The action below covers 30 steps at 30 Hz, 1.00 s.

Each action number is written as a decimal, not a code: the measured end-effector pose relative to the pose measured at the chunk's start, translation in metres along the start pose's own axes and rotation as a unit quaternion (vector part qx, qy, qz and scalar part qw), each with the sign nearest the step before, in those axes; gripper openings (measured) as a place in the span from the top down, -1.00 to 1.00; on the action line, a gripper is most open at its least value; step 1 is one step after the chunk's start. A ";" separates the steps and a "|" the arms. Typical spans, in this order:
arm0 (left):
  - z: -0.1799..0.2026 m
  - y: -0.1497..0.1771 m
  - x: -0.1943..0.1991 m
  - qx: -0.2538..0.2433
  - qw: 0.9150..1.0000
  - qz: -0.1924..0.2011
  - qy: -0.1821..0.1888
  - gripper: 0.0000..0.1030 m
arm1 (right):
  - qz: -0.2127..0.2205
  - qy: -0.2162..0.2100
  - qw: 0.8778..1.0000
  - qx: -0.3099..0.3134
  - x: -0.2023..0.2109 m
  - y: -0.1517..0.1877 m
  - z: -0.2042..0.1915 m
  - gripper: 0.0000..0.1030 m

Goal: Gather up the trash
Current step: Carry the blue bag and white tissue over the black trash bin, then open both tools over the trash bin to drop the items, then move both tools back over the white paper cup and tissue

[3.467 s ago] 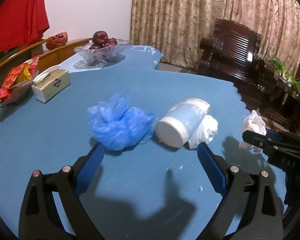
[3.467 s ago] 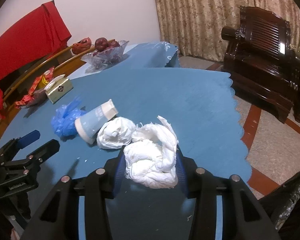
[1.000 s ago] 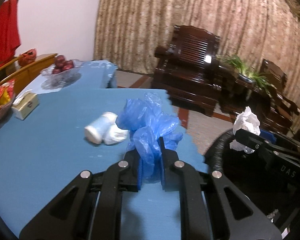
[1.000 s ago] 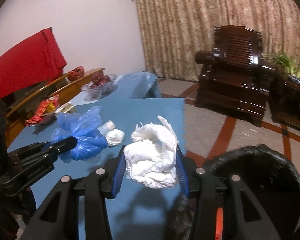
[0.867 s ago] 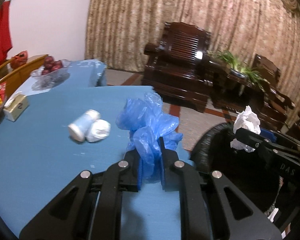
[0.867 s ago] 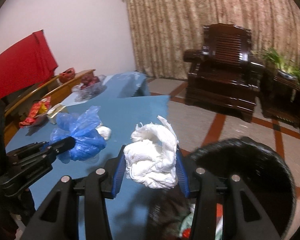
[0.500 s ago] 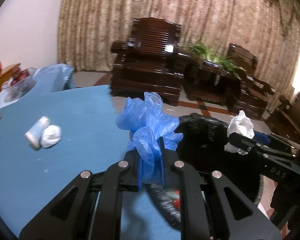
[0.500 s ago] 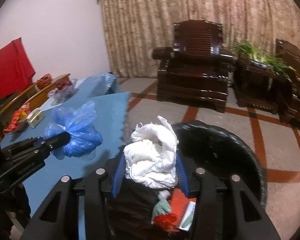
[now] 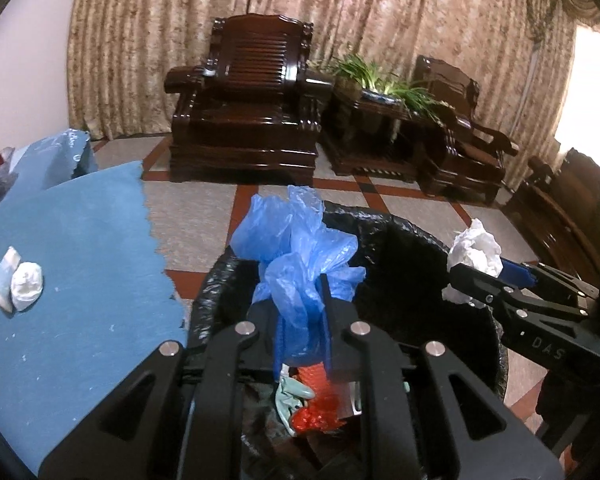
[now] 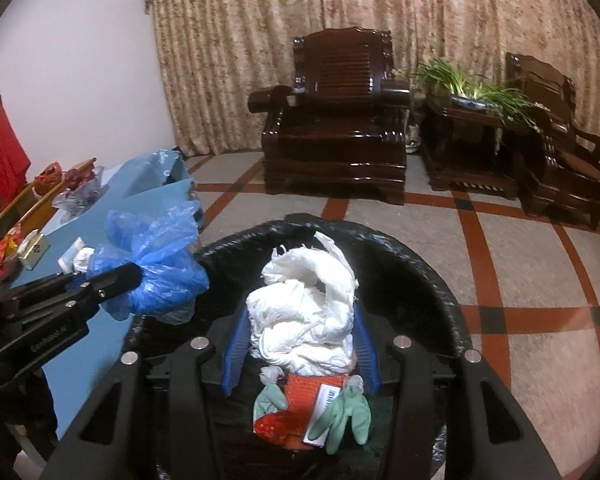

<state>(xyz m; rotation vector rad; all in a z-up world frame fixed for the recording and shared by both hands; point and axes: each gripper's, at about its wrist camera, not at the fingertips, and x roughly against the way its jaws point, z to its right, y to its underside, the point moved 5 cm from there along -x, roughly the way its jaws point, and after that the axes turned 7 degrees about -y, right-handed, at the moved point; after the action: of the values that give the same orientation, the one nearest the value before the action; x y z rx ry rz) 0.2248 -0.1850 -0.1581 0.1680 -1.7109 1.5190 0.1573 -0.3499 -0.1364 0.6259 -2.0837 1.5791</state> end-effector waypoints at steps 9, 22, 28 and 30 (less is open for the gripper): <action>-0.011 0.011 -0.008 0.009 1.000 -0.020 0.001 0.03 | -0.012 0.019 1.000 -0.005 -0.008 0.014 0.011 -0.55; -0.078 0.015 0.029 0.047 0.996 -0.005 -0.077 -0.76 | -0.001 -0.021 1.000 0.018 -0.003 0.008 -0.028 -0.89; -0.124 0.022 0.055 0.074 0.990 0.006 -0.119 -0.76 | -0.001 -0.052 0.998 0.045 -0.010 0.001 -0.069 -0.89; -0.142 0.024 0.065 0.082 0.987 0.012 -0.136 -0.76 | -0.003 -0.062 0.997 0.052 -0.014 -0.001 -0.082 -0.89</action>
<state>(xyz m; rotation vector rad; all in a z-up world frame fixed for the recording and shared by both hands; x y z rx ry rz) 0.2360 -0.0280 -0.1440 0.4616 -1.8001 1.7182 0.1754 -0.2699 -0.1241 0.7826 -2.0949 1.6947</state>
